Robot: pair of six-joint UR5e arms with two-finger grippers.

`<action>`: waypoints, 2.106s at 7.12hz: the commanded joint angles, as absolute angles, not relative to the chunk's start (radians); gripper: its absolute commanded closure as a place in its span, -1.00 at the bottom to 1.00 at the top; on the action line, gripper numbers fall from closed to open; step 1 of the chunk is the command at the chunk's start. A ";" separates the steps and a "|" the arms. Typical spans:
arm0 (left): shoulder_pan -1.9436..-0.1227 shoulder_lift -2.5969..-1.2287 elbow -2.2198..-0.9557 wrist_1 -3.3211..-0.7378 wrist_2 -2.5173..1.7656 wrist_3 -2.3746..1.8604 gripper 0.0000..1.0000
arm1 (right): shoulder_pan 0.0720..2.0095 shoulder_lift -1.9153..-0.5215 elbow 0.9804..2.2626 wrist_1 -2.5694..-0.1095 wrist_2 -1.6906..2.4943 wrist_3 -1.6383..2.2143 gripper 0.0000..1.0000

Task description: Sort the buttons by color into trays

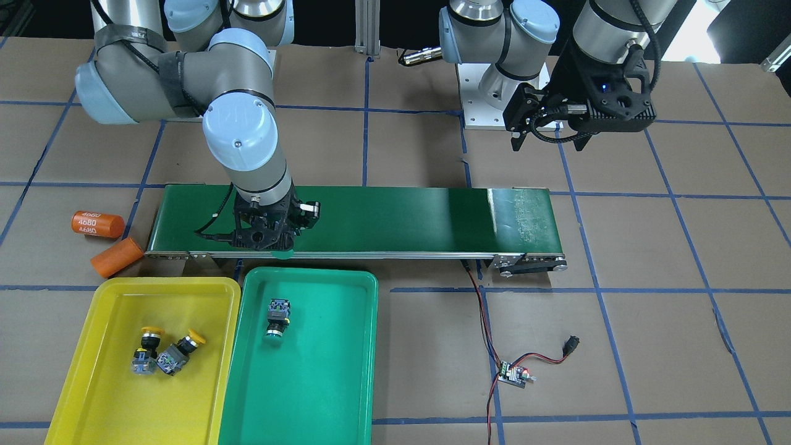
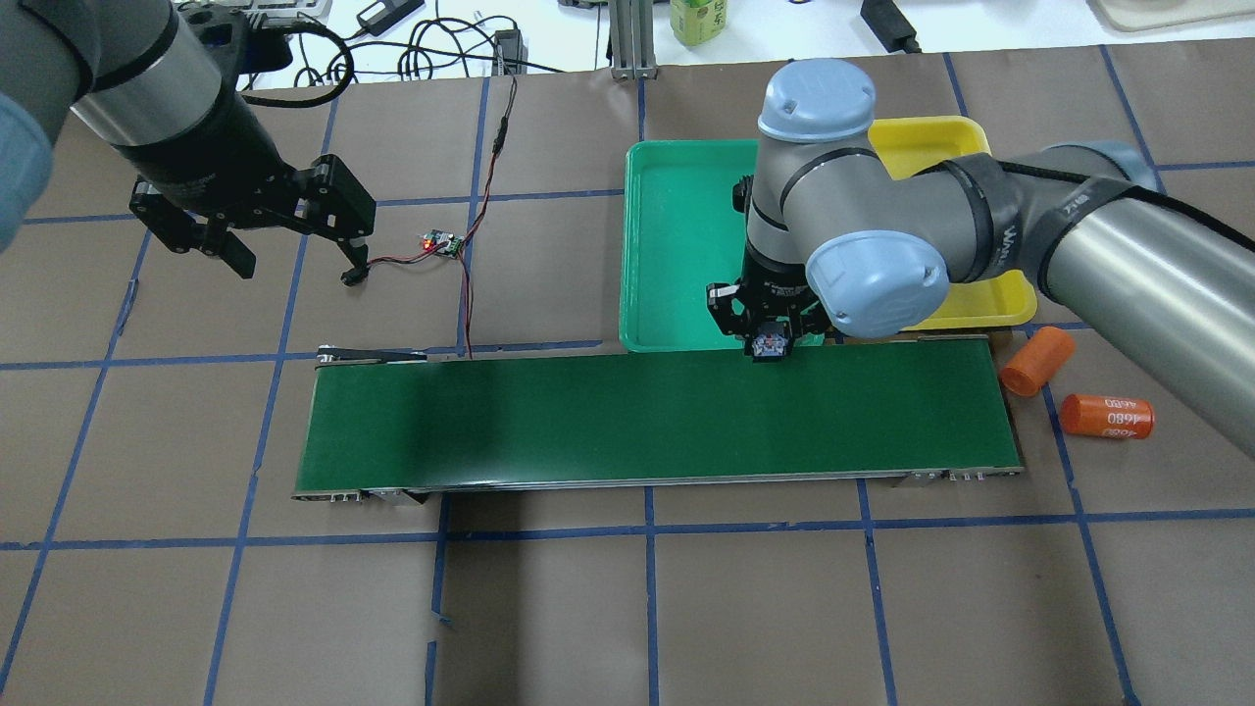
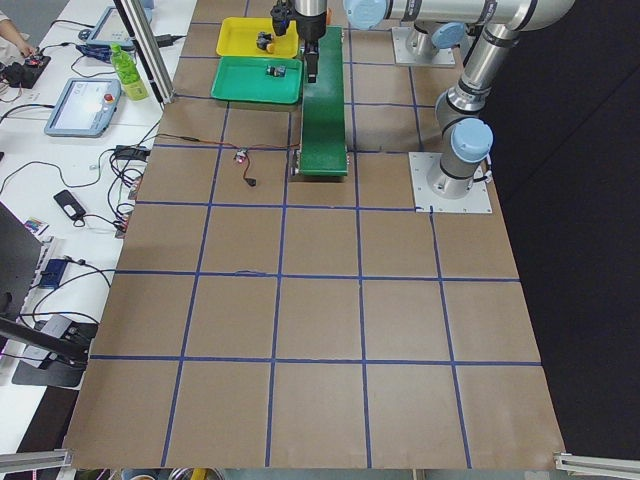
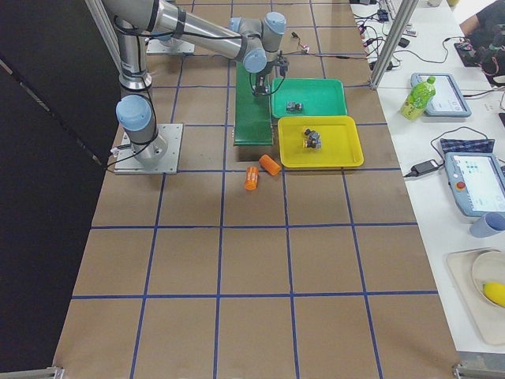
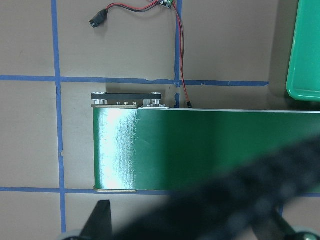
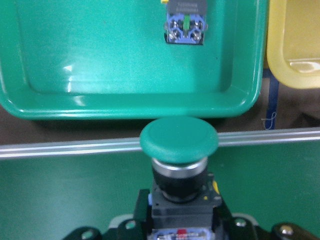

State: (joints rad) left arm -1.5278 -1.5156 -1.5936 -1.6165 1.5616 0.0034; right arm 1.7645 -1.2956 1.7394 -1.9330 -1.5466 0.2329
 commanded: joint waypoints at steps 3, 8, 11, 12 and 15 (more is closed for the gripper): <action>-1.528 -1.516 -1.594 -1.615 1.562 0.011 -1.00 | 1.779 -1.030 1.517 -2.135 -1.542 0.229 0.96; -1.529 -1.509 -1.600 -1.615 1.560 0.008 -1.00 | 1.772 -1.024 1.514 -2.162 -1.543 0.229 -1.00; -1.529 -1.511 -1.598 -1.615 1.560 0.009 -1.00 | 1.729 -1.271 1.520 -1.839 -1.552 0.165 -1.00; -1.529 -1.511 -1.597 -1.615 1.562 0.009 -1.00 | 1.700 -1.369 1.522 -1.665 -1.548 0.113 -1.00; -1.528 -1.511 -1.595 -1.615 1.562 0.011 -1.00 | 1.562 -1.708 1.744 -1.523 -1.542 0.026 -1.00</action>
